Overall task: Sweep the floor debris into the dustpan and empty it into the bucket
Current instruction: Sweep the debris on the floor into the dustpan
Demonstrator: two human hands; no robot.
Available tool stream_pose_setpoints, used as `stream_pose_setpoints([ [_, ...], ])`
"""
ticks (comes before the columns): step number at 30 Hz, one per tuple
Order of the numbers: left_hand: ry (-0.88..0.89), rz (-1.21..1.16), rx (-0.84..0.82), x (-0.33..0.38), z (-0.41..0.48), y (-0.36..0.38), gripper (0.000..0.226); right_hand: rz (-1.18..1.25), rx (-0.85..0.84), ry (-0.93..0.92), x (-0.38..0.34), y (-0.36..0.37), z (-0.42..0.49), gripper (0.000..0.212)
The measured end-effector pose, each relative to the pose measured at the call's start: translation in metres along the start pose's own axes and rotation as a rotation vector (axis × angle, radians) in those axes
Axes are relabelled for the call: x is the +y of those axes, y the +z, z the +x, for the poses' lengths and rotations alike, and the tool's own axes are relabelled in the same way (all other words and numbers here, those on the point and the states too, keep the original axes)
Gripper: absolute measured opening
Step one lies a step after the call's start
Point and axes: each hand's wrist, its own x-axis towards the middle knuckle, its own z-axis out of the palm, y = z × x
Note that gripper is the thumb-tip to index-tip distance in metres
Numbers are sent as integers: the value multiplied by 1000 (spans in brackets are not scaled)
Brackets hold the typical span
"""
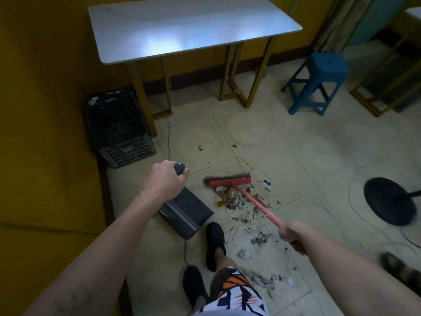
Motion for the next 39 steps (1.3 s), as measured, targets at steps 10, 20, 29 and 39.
stream_pose_setpoints([
  [10, -25, 3, -78, 0, -42, 16, 32, -13, 19, -13, 25, 19, -13, 45],
  [20, -61, 87, -58, 37, -94, 42, 27, -95, 53, -72, 91, 41, 10, 47],
  [29, -88, 242, 14, 88, -160, 81, 21, -246, 56, -79, 185, 41, 6, 44],
  [39, -122, 261, 53, 103, -220, 120, 16, -217, 62, -150, 232, 12, -5, 33],
])
